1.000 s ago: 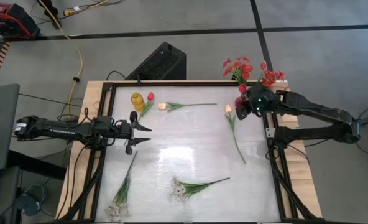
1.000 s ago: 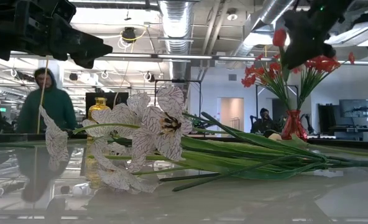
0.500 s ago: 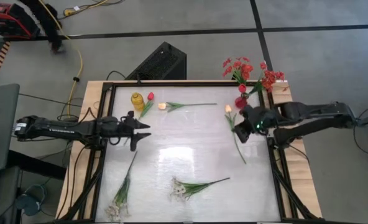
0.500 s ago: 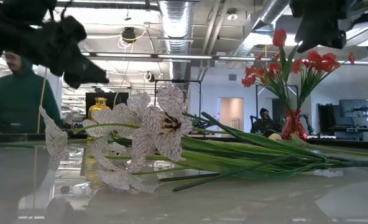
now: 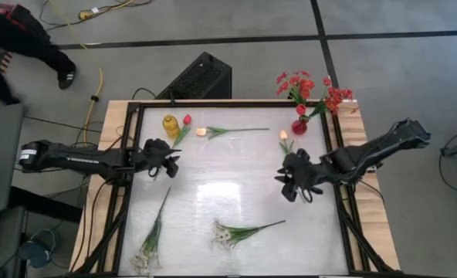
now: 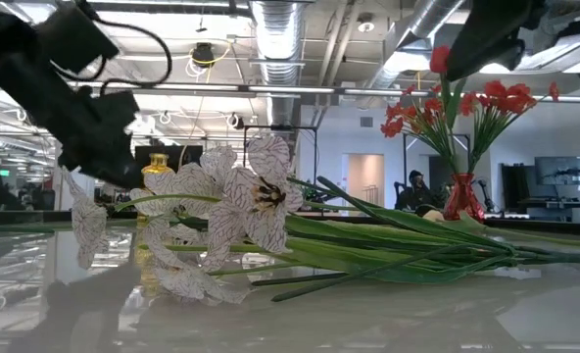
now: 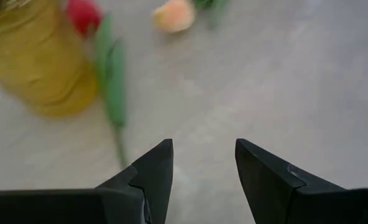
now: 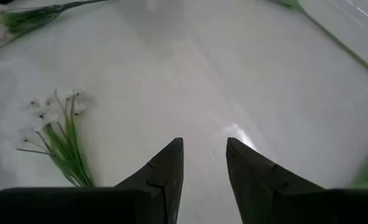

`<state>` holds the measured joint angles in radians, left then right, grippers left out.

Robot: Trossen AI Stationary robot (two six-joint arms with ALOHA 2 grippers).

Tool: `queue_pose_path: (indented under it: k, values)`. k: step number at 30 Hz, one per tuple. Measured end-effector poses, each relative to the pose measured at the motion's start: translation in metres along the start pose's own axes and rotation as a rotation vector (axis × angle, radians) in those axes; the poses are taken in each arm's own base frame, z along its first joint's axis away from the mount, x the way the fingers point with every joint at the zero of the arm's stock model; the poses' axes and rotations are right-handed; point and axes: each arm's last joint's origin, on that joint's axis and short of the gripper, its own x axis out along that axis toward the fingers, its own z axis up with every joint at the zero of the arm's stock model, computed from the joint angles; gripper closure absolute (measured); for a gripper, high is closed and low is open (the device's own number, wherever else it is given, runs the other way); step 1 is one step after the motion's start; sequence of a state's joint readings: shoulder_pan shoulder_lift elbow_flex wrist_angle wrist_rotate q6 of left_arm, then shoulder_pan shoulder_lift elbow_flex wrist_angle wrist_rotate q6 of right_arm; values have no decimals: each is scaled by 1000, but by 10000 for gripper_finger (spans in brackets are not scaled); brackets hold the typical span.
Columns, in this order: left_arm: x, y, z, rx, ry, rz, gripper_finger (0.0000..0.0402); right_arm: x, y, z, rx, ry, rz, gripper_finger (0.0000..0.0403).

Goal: Sort flowers into vase by color
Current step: Put the red flower into the red vase

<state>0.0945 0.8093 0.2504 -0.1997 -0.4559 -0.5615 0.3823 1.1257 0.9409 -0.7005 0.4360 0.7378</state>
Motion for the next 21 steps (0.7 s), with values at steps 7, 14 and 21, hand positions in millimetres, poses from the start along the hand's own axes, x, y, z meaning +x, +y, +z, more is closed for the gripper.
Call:
queue_pose_path:
  k: [7, 14, 21]
  values:
    - [21, 10, -6, -12, 94, 140, 239, 19, 17, -5, -61, 23, 17, 256]
    - [34, 19, -9, -9, 130, 254, 239, 30, 25, -12, -92, 51, 7, 256]
    - [42, 20, -12, -16, 170, 250, 239, 34, 28, -14, -96, 56, 15, 256]
